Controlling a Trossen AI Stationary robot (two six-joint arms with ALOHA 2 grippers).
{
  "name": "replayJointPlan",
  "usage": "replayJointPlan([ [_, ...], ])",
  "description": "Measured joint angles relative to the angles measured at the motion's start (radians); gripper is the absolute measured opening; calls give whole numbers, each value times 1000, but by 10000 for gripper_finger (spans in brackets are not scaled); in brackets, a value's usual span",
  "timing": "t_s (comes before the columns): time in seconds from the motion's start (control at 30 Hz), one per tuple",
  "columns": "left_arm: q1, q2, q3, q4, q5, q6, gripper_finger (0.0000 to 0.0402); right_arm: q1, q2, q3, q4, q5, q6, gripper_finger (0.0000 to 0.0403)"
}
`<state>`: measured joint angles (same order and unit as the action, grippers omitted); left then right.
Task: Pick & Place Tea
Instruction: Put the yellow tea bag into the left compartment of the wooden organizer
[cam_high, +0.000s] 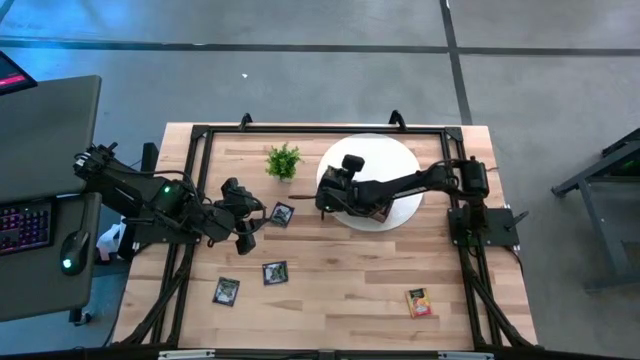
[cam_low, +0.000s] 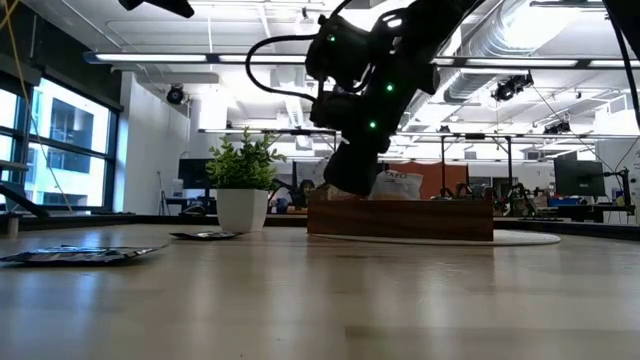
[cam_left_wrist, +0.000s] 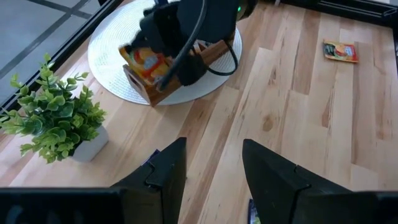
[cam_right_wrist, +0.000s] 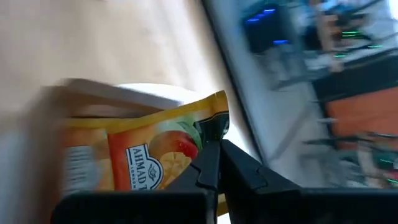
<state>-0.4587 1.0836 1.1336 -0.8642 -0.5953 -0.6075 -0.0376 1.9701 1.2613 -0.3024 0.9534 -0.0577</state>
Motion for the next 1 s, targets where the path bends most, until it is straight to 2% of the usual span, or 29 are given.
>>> replayJointPlan([
  [0.1,0,0,0,0,0,0,154,0,0,0,0,-117,12,13],
  [0.17,0,0,0,0,0,0,154,0,0,0,-1,-156,13,18],
  [0.3,0,0,0,0,0,0,154,0,0,0,-1,-147,14,40],
  [0.57,0,0,0,0,0,-4,154,15,-8,0,-6,-144,15,121],
  [0.77,0,0,0,0,0,-4,154,102,-118,0,-32,-211,16,161],
  [0.87,0,0,0,1,0,-4,154,177,-216,0,-80,-317,17,168],
  [1.0,0,0,0,1,0,-4,154,300,-335,2,-187,-518,18,166],
])
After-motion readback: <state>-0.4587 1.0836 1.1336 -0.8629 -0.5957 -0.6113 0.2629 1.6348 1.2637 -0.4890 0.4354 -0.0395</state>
